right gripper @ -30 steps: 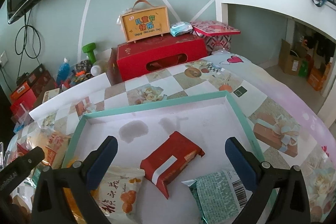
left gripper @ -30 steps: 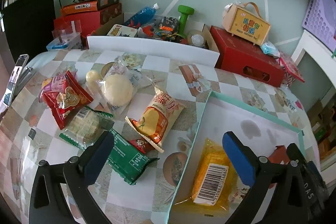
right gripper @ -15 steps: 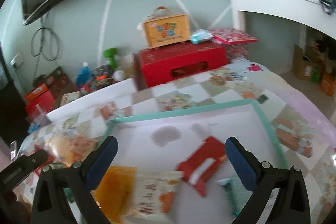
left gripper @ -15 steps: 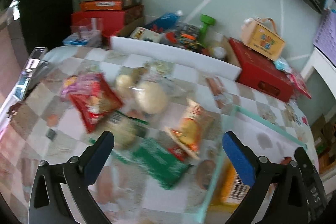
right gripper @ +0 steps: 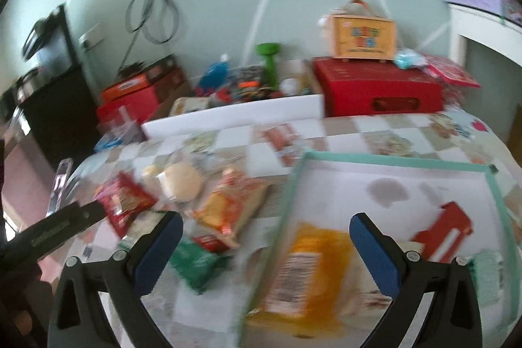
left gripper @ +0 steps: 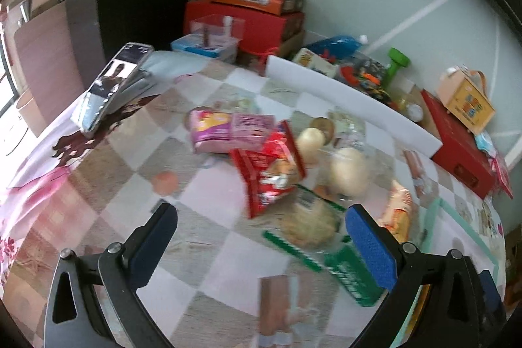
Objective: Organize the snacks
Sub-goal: 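Move both grippers back toward the remaining snacks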
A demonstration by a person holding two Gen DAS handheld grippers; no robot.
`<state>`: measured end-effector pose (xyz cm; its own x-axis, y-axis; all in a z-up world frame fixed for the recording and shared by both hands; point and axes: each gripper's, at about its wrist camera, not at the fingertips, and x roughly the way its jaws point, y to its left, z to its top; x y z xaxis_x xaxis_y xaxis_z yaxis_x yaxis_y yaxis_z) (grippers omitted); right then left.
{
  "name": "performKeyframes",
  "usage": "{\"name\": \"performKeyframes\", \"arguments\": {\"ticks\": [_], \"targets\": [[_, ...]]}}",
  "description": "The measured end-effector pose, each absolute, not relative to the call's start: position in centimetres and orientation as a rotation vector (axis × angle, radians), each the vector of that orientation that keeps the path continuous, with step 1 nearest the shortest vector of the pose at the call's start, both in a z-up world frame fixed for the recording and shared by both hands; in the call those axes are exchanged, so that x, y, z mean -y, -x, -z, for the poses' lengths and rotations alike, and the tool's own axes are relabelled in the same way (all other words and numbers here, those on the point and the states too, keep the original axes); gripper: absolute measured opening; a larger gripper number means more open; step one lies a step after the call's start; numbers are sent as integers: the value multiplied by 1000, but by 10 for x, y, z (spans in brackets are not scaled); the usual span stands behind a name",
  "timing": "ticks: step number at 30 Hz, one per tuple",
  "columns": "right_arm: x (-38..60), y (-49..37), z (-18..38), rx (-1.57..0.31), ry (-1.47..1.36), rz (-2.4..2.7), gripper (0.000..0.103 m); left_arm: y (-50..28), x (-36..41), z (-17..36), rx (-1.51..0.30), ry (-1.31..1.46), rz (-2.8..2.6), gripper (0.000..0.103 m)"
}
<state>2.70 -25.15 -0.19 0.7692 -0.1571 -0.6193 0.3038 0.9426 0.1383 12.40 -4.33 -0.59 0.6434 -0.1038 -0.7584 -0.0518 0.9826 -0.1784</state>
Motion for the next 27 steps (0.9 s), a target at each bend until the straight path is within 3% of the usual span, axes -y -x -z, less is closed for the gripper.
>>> {"name": "performKeyframes", "arguments": {"ticks": [17,22,27], "targets": [[179,-63,43,-750,-181,57,102,-139,15,32,-975,218,22,103],[186,-68,52,-783,-213,64,93,-142,16,41,-1012,186,25,103],[185,-71,57,-800,-198,61,91,-145,18,48,-1045,163,32,103]]}}
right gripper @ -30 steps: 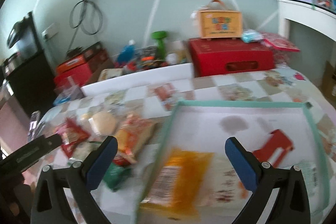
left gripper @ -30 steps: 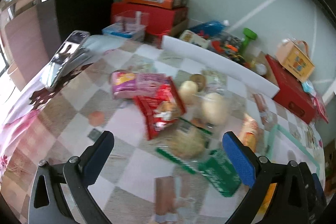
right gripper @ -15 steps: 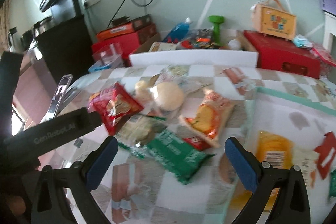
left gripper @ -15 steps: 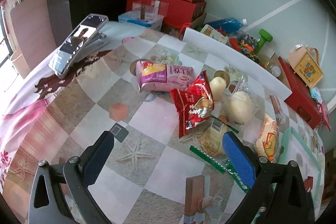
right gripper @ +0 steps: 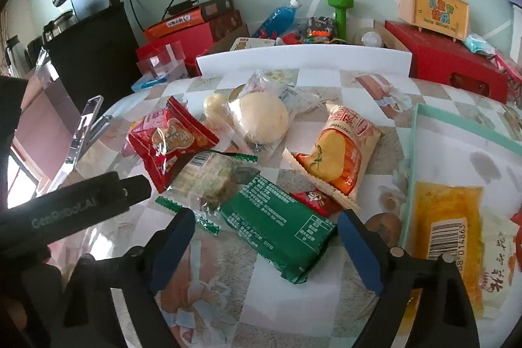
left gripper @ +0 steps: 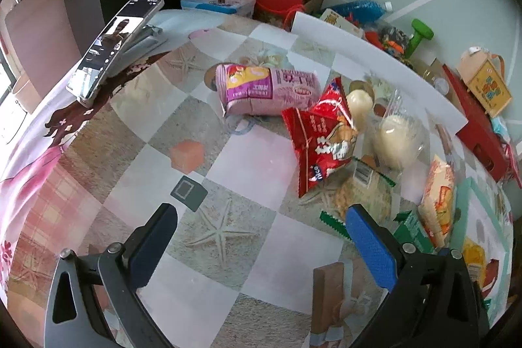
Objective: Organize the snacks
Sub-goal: 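Move both grippers back toward the remaining snacks, then grasp the round cracker pack with the left gripper while the right grasps the green rectangular pack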
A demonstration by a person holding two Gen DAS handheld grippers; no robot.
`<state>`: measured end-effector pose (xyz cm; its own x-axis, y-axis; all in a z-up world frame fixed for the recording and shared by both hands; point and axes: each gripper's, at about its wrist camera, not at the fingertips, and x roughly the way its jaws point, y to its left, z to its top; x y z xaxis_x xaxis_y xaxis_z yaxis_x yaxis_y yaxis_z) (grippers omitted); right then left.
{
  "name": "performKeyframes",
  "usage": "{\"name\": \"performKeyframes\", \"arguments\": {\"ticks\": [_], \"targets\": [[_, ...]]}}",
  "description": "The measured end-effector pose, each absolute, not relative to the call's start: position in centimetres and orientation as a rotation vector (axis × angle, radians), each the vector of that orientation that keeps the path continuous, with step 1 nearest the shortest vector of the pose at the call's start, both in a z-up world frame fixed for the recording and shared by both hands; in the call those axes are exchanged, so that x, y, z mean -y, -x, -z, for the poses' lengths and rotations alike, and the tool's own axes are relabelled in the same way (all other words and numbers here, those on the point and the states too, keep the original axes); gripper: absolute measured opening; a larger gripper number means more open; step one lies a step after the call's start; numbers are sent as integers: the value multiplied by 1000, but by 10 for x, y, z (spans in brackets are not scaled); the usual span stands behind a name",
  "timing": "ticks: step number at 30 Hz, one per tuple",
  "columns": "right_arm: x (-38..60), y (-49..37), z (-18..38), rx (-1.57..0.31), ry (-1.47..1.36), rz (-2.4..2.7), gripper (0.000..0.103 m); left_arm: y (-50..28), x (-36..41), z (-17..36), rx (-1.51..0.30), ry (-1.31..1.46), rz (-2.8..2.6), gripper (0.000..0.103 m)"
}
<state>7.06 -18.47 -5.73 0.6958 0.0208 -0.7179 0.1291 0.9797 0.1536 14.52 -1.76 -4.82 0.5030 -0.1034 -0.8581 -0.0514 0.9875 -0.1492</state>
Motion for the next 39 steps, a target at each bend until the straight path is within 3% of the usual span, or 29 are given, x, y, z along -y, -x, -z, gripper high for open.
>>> {"name": "performKeyframes", "arguments": {"ticks": [25,39], "targets": [[173,-79,69,-902,-109,34,91,-145,17,57,-1108,80,-26,103],[188,-80,67,-845,-249,103,91,-145,13,54,-1098,117,-28,103]]}}
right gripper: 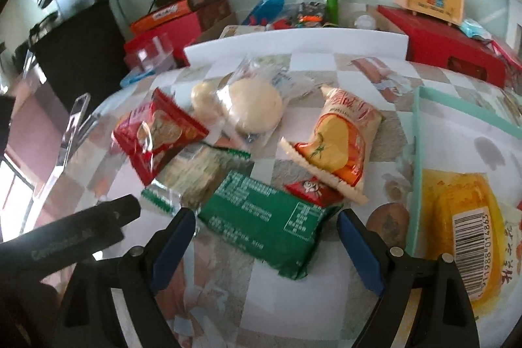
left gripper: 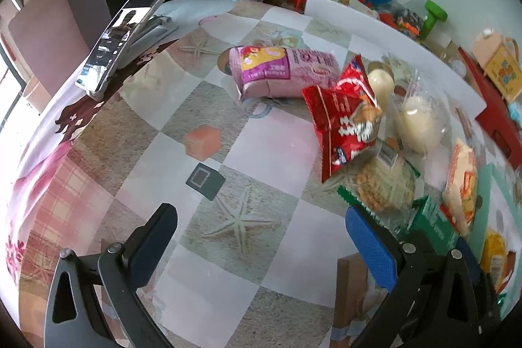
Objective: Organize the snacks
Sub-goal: 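Grasp the round cracker pack with the left gripper while the right grasps the green rectangular pack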
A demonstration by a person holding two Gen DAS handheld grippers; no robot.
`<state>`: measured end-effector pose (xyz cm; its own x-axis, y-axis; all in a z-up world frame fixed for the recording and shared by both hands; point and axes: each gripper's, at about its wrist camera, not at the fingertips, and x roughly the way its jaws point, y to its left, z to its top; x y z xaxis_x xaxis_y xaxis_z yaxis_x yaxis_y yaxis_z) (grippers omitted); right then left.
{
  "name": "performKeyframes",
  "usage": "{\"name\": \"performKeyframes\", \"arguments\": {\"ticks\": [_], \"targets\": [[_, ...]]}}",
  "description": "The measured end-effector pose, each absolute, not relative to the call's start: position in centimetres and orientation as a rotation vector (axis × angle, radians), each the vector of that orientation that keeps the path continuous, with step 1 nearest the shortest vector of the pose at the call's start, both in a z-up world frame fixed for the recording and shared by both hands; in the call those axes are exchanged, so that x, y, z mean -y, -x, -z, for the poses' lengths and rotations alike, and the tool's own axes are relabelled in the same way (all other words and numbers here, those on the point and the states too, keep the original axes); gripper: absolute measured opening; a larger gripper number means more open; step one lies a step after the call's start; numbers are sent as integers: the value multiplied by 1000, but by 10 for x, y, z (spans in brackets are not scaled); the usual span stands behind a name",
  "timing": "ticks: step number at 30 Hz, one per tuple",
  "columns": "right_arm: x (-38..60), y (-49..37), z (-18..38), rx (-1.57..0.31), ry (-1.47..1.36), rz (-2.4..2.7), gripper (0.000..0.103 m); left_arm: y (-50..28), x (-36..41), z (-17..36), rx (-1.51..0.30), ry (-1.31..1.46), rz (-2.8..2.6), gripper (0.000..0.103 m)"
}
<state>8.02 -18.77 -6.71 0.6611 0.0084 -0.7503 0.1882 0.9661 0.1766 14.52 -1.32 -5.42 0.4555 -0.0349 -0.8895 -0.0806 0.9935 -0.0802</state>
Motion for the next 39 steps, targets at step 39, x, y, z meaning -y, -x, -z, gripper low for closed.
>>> {"name": "performKeyframes", "arguments": {"ticks": [39], "targets": [[194,-78,66,-919,-275,171,76,-174,91,66,-1053,-28,213,102]]}}
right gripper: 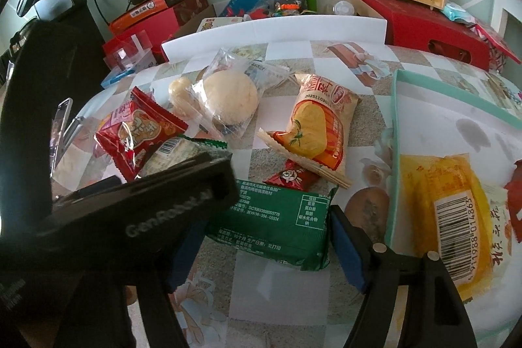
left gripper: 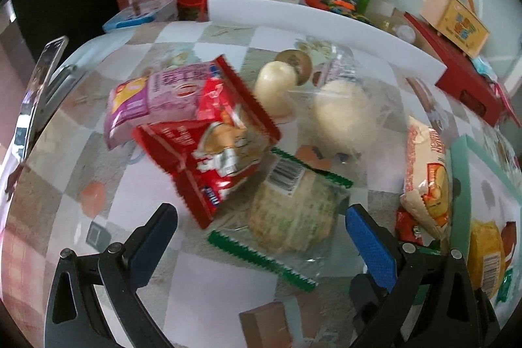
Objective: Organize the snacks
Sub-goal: 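Grasp the round cracker pack with the left gripper while the right grasps the green rectangular pack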
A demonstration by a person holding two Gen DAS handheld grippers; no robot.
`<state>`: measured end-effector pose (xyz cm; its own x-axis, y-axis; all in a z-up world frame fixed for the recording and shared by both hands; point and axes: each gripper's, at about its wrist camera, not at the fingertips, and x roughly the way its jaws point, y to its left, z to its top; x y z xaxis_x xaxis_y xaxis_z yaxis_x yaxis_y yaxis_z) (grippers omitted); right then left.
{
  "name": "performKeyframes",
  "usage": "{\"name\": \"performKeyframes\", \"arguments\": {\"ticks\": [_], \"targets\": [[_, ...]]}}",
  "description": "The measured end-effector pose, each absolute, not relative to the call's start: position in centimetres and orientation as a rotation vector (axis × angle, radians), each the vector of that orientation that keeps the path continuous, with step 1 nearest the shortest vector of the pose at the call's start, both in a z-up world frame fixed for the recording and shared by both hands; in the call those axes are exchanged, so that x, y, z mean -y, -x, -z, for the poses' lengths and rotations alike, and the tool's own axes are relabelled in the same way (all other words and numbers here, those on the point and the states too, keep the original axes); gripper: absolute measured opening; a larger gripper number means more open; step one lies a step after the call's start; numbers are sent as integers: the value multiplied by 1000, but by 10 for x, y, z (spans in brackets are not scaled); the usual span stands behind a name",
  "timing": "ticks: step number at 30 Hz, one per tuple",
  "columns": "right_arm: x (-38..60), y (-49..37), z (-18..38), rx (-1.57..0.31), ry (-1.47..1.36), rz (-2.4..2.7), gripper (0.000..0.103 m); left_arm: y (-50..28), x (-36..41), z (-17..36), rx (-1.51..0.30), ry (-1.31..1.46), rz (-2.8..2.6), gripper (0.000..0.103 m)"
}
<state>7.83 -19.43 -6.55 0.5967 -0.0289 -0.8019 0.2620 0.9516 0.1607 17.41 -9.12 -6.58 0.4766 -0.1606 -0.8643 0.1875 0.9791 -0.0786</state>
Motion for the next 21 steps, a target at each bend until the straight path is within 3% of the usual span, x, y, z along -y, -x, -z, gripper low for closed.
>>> {"name": "performKeyframes", "arguments": {"ticks": [2,4,8,15,21], "targets": [[195,-78,66,-920,-278,170,76,-175,93,65,-1049,-27,222,98],[195,-79,66,-921,-278,170,77,-176,92,65,-1053,-31,220,84],[195,-79,65,-923,-279,169,77,-175,97,64,-1048,-66,233,68],[195,-78,65,-927,-284,168,75,-172,92,62,-1066,-55,245,60],[193,-77,64,-928,-272,172,75,-162,79,62,-1078,-39,219,60]]}}
